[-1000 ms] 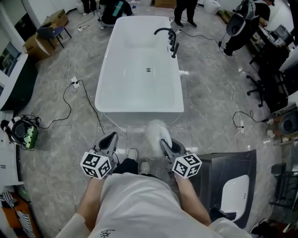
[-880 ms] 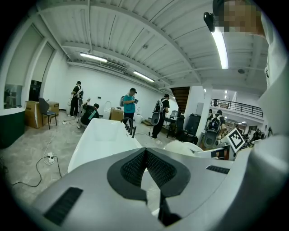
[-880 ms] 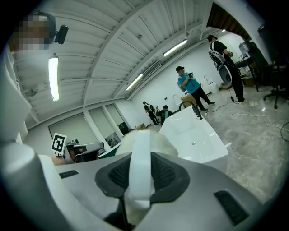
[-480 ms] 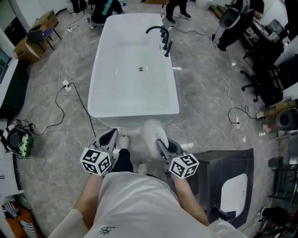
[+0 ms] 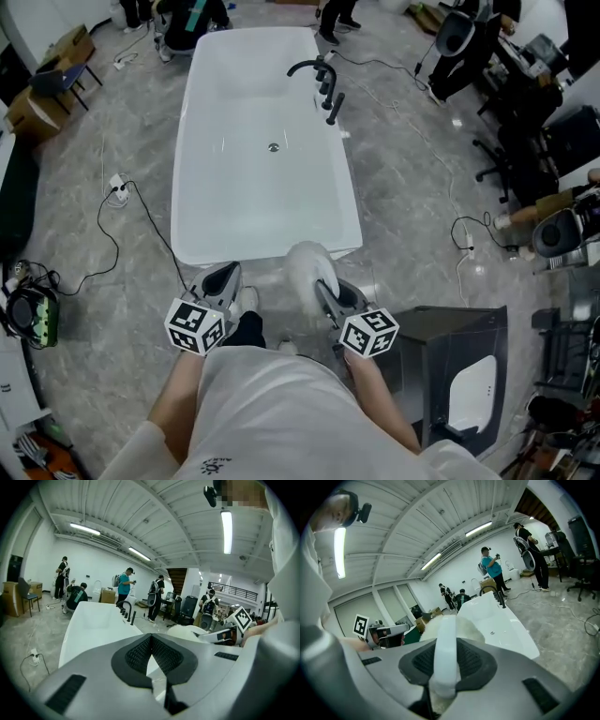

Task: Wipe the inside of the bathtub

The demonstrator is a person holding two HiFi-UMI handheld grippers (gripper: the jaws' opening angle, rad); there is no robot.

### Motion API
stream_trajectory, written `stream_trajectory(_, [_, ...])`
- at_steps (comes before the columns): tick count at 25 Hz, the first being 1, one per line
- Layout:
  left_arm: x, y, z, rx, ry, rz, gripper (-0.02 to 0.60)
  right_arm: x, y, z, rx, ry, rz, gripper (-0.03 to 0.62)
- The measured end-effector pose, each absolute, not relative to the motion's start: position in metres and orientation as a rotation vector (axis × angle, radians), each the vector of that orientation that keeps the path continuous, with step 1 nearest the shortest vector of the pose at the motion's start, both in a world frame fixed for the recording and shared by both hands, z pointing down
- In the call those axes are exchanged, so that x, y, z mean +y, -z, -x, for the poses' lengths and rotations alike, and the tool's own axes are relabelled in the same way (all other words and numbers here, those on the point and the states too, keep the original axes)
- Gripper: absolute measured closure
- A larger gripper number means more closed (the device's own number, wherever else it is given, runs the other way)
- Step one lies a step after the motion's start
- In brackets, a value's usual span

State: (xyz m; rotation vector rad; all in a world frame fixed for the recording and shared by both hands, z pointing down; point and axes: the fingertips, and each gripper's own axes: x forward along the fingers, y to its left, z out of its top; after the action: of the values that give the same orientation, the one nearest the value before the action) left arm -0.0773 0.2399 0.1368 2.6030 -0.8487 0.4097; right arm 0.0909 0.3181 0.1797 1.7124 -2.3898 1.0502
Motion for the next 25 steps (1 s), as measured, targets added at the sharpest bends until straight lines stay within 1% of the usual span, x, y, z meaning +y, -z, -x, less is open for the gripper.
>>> stream_trajectory(15, [0.118,-0.163,0.08,-0.609,-0.445,-2.625,0.577,0.206,-0.189,-0.096,-2.164,-1.041,-1.829,0.497])
stream_trajectory(25, [0.086,-0.179,0.085,-0.523,-0.471,-2.58,0.578,0.181,-0.194,-0.112,-2.067,-1.081,-1.858,0.497])
